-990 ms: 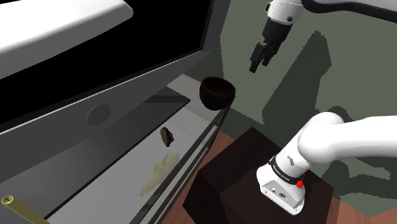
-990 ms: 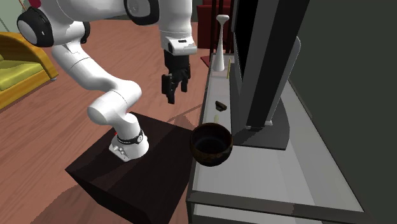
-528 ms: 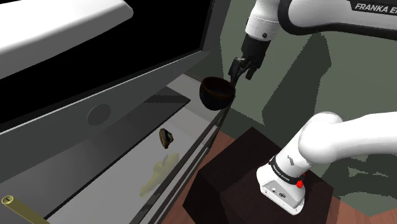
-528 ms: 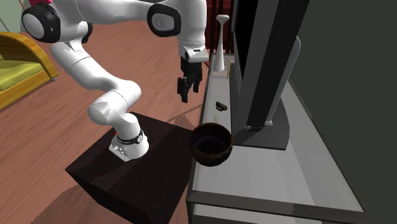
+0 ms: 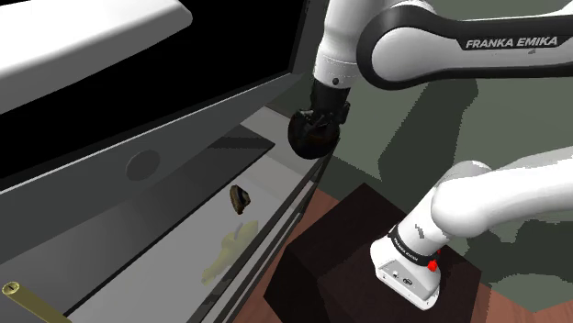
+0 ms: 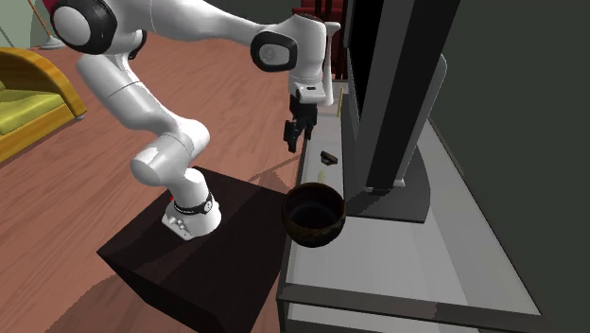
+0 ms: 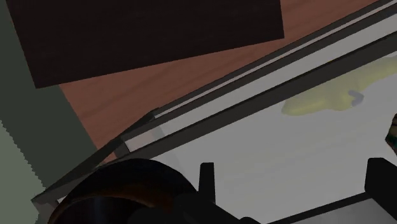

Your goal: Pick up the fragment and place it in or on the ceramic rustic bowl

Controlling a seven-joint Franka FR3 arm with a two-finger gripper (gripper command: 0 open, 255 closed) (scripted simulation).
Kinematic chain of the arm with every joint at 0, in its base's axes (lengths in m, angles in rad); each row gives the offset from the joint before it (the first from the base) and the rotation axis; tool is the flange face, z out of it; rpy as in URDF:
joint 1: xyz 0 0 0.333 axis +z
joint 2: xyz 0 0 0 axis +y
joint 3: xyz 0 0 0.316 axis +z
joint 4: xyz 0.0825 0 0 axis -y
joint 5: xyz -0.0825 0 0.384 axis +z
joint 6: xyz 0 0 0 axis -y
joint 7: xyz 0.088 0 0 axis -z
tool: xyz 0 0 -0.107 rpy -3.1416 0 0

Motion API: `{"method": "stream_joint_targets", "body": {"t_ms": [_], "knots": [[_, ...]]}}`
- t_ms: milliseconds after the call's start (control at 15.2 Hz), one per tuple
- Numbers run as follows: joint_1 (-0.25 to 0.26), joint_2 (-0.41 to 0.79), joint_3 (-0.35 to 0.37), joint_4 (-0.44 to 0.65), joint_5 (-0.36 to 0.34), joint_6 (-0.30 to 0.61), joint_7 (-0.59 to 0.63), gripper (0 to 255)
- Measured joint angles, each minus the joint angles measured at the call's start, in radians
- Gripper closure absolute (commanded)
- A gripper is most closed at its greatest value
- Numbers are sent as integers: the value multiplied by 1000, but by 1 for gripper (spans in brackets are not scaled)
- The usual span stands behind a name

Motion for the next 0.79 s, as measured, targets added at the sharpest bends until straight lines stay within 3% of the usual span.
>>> {"method": "stream_joint_targets", "body": {"t_ms": [462,792], "knots": [[-21,213,172,78,0,134,234,0],[-54,435,292,177,-100,230,440,0]]}}
